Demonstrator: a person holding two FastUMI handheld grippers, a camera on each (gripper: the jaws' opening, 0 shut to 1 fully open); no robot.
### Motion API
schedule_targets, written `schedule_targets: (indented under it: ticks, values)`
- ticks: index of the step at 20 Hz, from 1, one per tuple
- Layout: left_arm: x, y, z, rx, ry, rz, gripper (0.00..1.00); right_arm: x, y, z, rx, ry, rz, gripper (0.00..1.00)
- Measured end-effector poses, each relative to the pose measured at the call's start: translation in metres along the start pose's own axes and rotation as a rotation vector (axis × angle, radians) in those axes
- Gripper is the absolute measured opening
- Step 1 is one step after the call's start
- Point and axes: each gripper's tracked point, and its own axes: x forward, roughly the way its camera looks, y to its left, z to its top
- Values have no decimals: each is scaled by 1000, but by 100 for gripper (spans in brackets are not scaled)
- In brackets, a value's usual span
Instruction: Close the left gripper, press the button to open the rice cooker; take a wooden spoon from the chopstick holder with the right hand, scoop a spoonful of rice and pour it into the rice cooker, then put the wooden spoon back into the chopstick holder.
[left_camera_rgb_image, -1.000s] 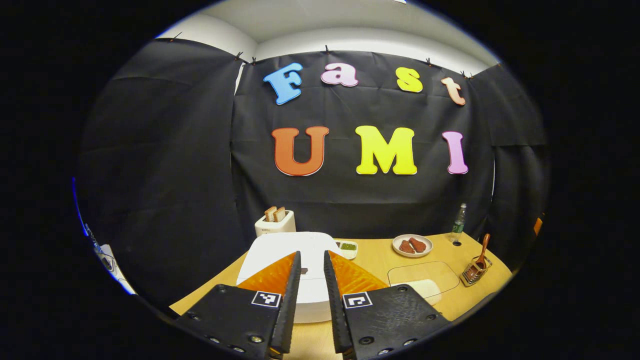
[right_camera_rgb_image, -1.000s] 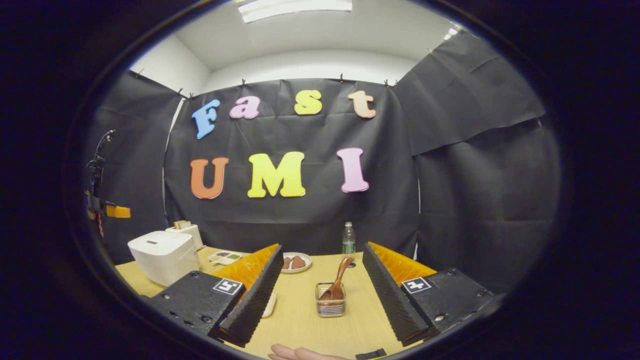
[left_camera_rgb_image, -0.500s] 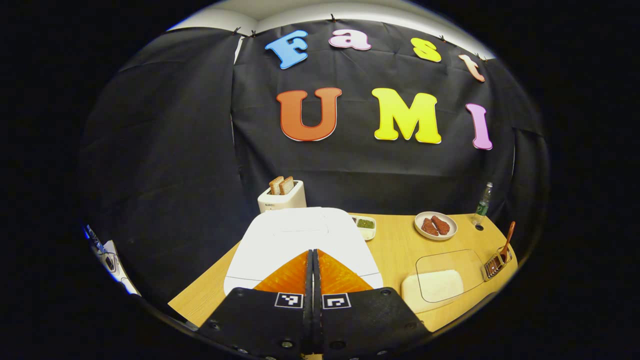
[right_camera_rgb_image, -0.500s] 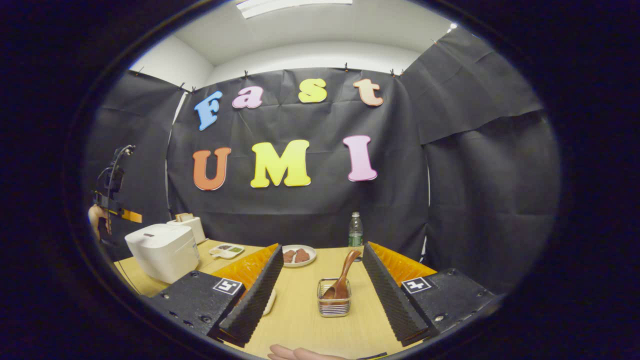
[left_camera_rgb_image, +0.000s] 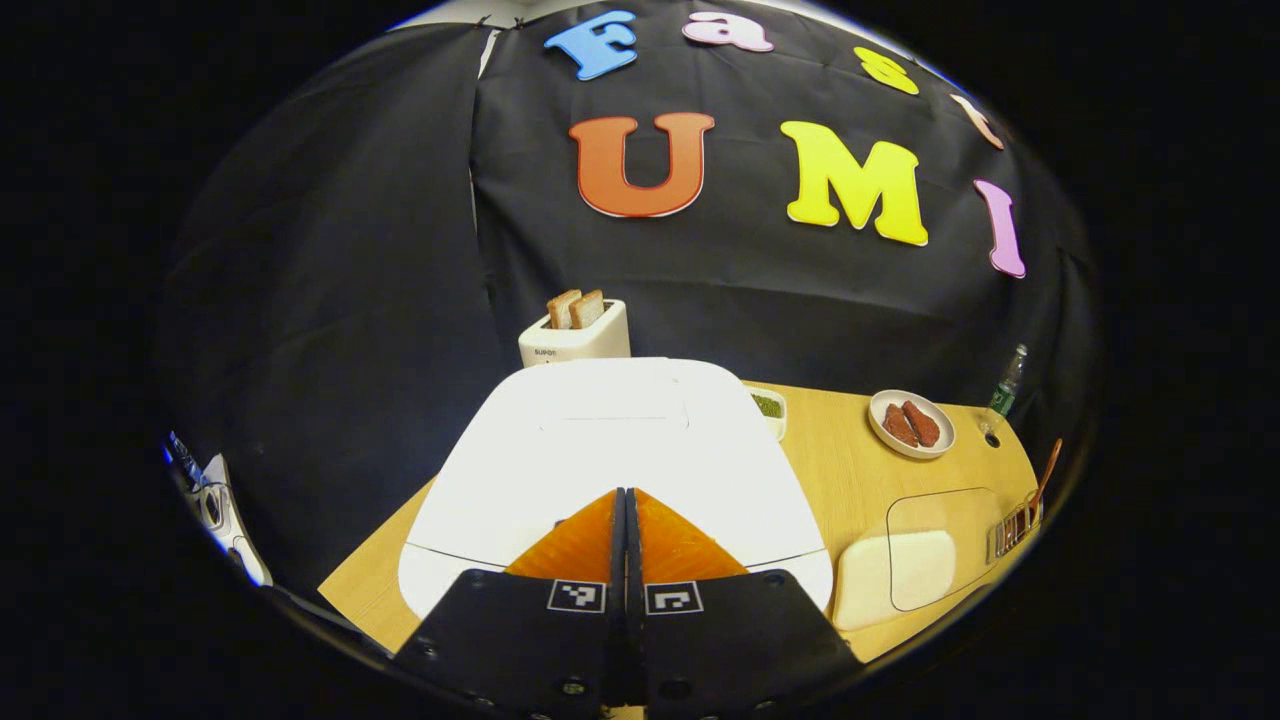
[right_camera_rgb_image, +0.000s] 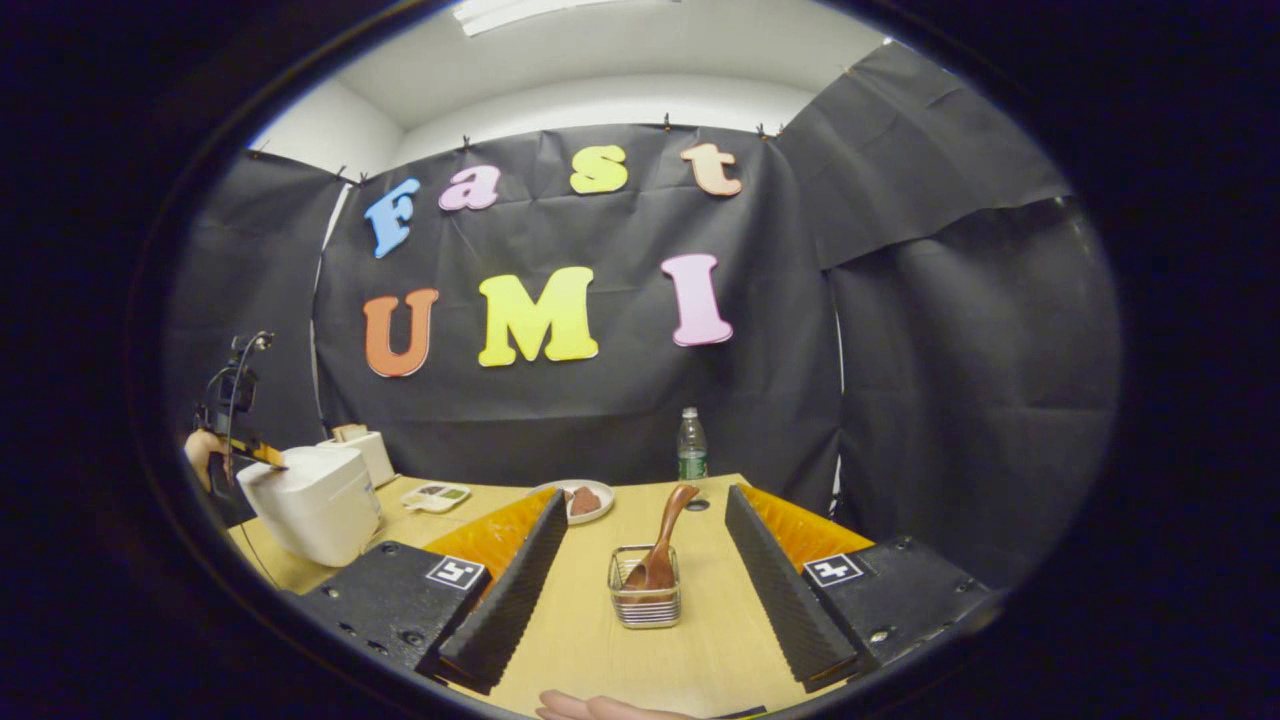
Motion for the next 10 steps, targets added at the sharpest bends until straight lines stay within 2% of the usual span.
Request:
schedule_targets:
  ticks: [6, 10]
  values:
    - [-3, -1, -3, -19, 11, 4, 0, -3, -5, -7, 7, 10, 3, 98]
    - [-4, 0, -6, -49, 22, -18, 0, -7, -14, -9, -4, 13, -16, 100]
